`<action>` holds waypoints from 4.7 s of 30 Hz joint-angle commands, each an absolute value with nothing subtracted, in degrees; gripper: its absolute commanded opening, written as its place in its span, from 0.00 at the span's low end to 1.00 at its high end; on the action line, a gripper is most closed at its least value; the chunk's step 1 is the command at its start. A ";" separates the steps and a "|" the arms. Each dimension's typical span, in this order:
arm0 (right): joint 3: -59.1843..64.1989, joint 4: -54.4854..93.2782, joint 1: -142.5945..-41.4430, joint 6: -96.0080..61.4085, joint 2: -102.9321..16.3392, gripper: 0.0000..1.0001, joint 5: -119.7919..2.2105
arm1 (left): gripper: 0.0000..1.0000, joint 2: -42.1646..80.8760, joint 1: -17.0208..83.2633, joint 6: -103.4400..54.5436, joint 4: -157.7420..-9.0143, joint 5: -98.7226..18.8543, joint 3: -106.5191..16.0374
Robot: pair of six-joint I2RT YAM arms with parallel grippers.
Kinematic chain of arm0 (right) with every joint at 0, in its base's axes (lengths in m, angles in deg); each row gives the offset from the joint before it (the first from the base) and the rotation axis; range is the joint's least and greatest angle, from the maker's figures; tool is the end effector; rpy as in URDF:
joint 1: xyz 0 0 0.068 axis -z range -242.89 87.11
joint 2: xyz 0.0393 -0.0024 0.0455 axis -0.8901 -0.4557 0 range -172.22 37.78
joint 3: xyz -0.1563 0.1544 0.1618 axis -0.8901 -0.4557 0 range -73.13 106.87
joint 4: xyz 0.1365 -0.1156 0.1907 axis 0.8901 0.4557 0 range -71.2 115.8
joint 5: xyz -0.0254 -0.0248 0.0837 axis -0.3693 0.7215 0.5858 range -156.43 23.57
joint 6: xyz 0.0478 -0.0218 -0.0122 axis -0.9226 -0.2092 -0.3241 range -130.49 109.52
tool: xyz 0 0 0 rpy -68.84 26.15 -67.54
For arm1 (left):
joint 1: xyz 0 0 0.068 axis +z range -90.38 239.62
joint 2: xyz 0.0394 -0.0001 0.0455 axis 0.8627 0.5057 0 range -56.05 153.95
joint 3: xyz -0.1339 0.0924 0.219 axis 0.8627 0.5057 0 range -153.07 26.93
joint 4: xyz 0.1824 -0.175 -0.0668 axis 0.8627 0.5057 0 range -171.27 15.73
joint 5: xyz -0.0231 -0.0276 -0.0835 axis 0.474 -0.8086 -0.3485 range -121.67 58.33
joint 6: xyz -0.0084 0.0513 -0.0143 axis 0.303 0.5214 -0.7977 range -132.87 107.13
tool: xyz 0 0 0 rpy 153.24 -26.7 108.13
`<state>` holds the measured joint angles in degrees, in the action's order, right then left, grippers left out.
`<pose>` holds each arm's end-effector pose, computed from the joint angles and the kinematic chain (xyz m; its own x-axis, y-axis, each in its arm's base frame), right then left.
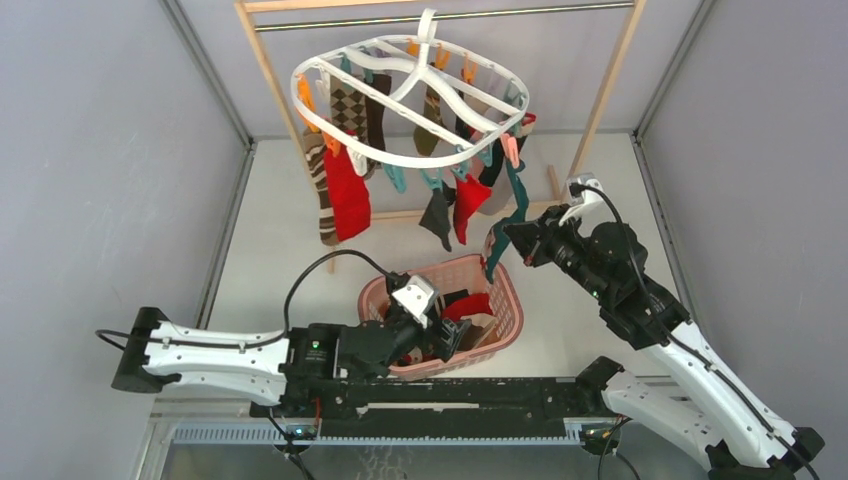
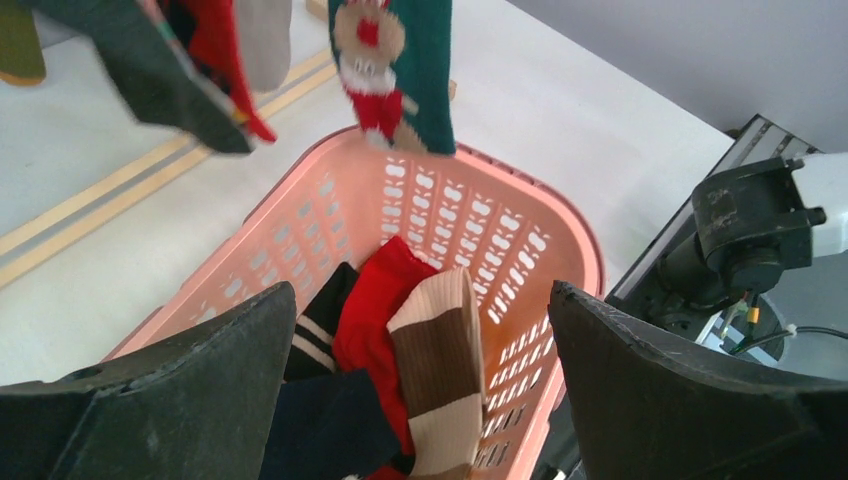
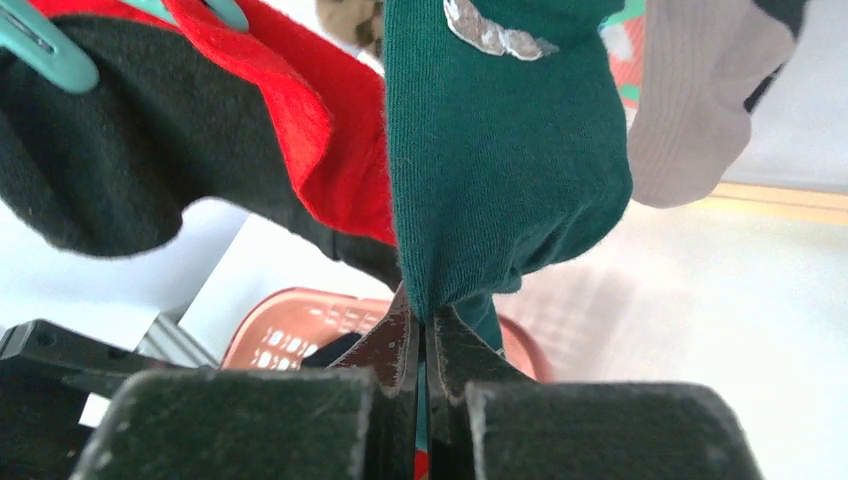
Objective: Remove the socks clipped to the hanger
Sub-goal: Remove the sock from the hanger.
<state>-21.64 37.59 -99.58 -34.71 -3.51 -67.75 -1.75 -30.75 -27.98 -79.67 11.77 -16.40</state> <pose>0.1292 0.0953 0.3738 -0.3468 0.2530 -0.9032 -0.4790 0.7801 0.4025 0.0232 -0.2155 0.3184 -0.1891 0.0364 -0.9813 0.7055 0.7002 -0.1099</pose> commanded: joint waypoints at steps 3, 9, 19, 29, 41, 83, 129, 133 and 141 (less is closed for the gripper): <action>-19.86 37.68 -101.51 -38.46 -3.50 0.00 -58.88 | 1.00 1.91 -31.15 -21.47 -88.40 13.67 -20.71; -18.08 35.56 -104.11 -40.39 -5.40 0.00 -53.98 | 1.00 3.27 -30.16 -17.66 -94.04 16.07 -19.48; -15.51 33.39 -110.21 -40.94 -9.42 0.00 -54.65 | 1.00 1.34 -18.19 -20.49 -97.93 1.29 -15.13; -15.29 31.64 -110.97 -42.18 -10.78 0.00 -52.70 | 1.00 2.53 -14.84 -21.46 -101.42 -0.56 -12.11; -15.29 31.37 -111.01 -42.13 -13.06 0.00 -52.28 | 0.40 -0.52 -9.64 -24.21 -98.94 -5.29 -11.41; -17.66 1.45 -94.56 -15.26 -18.79 0.66 -39.73 | 0.43 -13.17 16.83 -43.15 -75.71 -38.66 -17.41; -16.26 -21.78 -88.67 -26.22 -32.58 0.66 -29.86 | 0.44 -14.45 24.91 -44.73 -71.56 -45.40 -19.63; -16.00 -22.36 -89.17 -26.53 -32.91 0.65 -30.45 | 0.44 -14.44 24.98 -44.62 -71.43 -45.53 -19.52; -16.00 -23.37 -89.54 -26.92 -32.59 0.64 -31.33 | 0.44 -15.04 25.08 -44.52 -71.43 -45.49 -18.96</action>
